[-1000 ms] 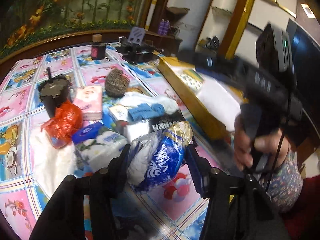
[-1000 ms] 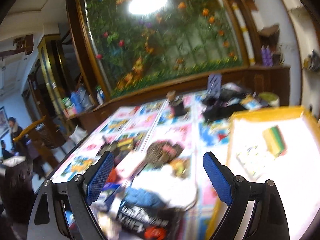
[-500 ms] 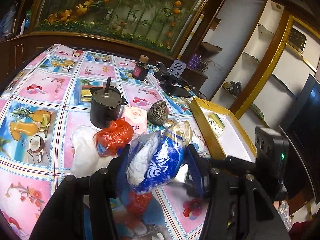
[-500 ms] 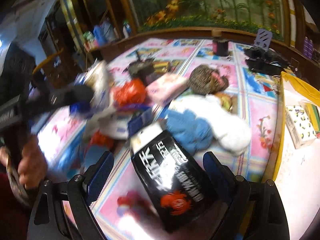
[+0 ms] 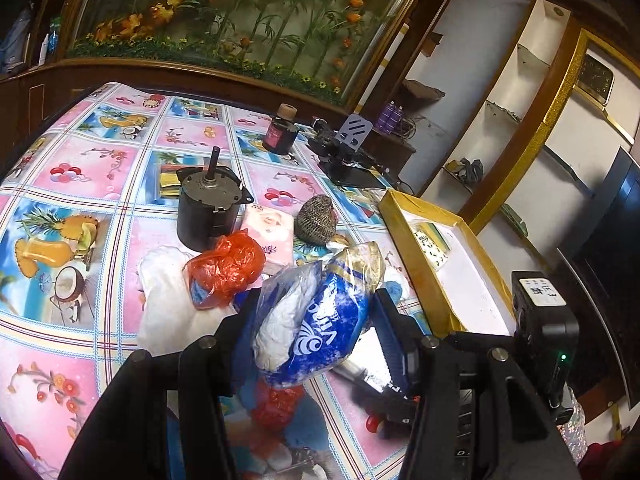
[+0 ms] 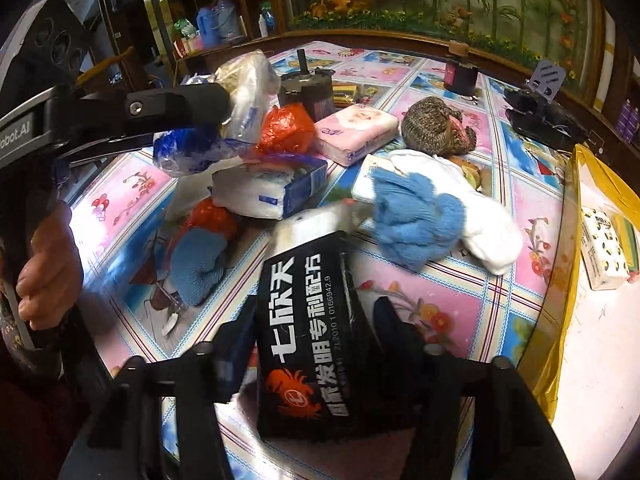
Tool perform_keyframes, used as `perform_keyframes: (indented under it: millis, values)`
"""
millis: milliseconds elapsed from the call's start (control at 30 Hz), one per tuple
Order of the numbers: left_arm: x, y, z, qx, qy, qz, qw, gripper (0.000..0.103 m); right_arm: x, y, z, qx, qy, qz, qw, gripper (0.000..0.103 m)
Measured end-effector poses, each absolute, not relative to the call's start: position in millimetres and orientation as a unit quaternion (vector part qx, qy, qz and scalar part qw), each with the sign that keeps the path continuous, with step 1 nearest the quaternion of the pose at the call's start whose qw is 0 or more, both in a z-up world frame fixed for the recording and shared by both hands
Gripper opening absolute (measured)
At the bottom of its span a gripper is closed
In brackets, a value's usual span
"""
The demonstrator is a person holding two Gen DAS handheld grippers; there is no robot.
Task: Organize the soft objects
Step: 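Lift the black snack bag with the right gripper toward the yellow box, then lower the blue-white bag into the box with the left gripper while the right lowers the snack bag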
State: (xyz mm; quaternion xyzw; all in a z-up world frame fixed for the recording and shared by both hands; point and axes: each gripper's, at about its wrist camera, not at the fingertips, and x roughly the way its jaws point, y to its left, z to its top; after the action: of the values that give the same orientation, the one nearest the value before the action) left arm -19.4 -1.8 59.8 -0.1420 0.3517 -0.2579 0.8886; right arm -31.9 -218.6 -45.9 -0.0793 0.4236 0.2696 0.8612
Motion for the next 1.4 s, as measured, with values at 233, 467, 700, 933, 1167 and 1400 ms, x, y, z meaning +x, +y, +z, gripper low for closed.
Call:
perform_keyframes:
  millis: [233,467,700,933,1167,1400]
  values:
    - [-19,-1,59,-0.144,0.346,-0.252,0.892,0.053,-43,-238,-12,-0.018,0.333,0.284,0.899,0.043]
    - [-15,-7,61,-0.133,0.344,-0.234,0.9,0.053,-9,-252,15,0.054,0.264,0.225,0.936,0.043]
    - [8,-26,60,-0.116,0.356,-0.191,0.907,0.053,24,-245,15,0.066,0.242,0.199,0.948,0.043]
    - [22,-51,64,-0.098,0.355,-0.193,0.909,0.053,24,-261,21,0.069,0.218,0.175,0.958,0.043]
    - [29,-70,65,-0.09,0.353,-0.188,0.912,0.053,22,-280,26,0.096,0.205,0.159,0.961,0.043]
    - [39,-115,76,-0.099,0.349,-0.22,0.905,0.053,28,-331,31,0.173,0.196,0.112,0.959,0.043]
